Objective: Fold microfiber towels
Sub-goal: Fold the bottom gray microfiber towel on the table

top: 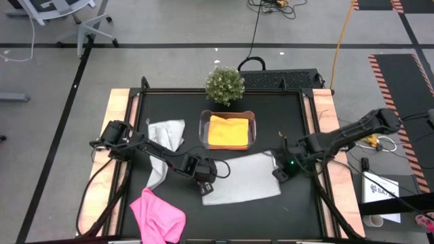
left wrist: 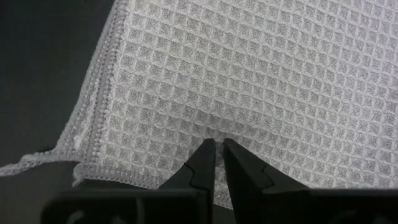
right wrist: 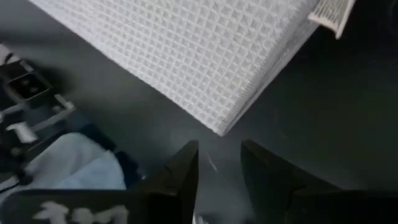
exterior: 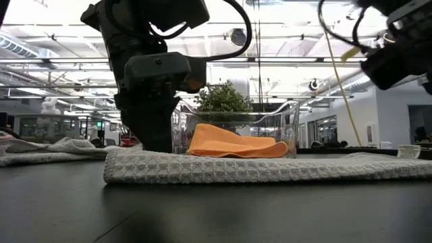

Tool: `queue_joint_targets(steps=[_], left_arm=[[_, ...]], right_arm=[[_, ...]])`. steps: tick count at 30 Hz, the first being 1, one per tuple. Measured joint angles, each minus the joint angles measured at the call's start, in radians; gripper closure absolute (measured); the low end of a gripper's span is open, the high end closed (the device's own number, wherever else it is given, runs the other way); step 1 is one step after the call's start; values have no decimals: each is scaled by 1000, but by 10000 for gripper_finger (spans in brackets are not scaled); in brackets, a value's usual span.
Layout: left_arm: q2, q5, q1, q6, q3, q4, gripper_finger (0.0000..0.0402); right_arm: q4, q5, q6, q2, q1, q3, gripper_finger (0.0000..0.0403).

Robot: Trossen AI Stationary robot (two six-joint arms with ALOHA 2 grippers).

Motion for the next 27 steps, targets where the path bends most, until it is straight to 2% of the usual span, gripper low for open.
queue_joint_targets(steps=[7, 11, 18, 25, 27], left_arm=[[0, -5, 22, 49, 0, 5, 364], [0, -6, 37, 63, 0, 9, 364], [0, -2, 42, 78, 0, 8, 364], [0, 2, 43, 85, 0, 4, 364], [0, 6, 44, 89, 0, 4, 364]], right_arm=[[49, 217, 184, 13, 194, -6, 267], [163, 221, 302, 36, 258, -65, 241], [505, 232, 486, 102, 336, -210, 199], [641, 249, 586, 146, 344, -306, 193], [683, 291, 591, 147, 345, -321, 195]])
